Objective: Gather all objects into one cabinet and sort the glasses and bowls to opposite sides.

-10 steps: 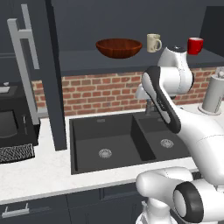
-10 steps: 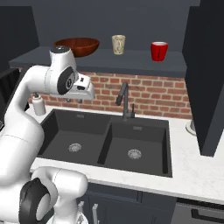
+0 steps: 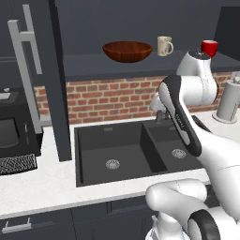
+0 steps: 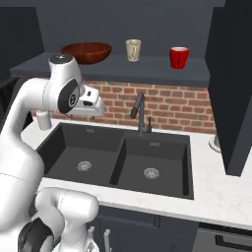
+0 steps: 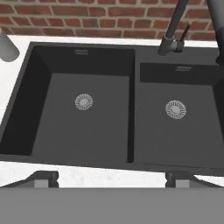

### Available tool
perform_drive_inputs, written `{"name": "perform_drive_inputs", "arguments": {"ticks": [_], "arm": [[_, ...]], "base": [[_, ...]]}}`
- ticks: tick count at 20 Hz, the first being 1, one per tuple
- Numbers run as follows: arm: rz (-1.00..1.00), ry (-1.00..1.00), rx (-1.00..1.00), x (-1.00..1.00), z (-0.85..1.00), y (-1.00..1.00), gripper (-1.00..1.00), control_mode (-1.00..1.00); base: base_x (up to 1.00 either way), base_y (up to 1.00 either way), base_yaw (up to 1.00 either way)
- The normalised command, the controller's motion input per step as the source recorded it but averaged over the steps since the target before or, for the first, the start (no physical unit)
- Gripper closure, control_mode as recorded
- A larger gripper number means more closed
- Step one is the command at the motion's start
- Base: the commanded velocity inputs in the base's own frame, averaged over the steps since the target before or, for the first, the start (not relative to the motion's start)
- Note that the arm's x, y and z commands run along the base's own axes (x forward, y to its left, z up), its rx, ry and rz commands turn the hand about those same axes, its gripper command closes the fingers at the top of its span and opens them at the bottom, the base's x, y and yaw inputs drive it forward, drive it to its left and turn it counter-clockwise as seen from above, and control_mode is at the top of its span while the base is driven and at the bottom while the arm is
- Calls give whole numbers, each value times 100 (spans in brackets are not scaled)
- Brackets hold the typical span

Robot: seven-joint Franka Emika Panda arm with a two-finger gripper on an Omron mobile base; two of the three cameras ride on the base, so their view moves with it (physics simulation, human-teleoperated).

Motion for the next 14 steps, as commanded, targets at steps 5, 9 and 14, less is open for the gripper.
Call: {"name": "perform_drive_inputs", "arguments": {"ticks": [5, 9, 14], "arm": [[-10, 7, 0, -70, -31, -17, -100, -100], [-7, 6, 0, -17, -16, 0, -100, 100], [0, 0, 0, 0, 0, 0, -100, 100]], "base": [[0, 0, 0], [-14, 0, -4], [-90, -39, -13]]}}
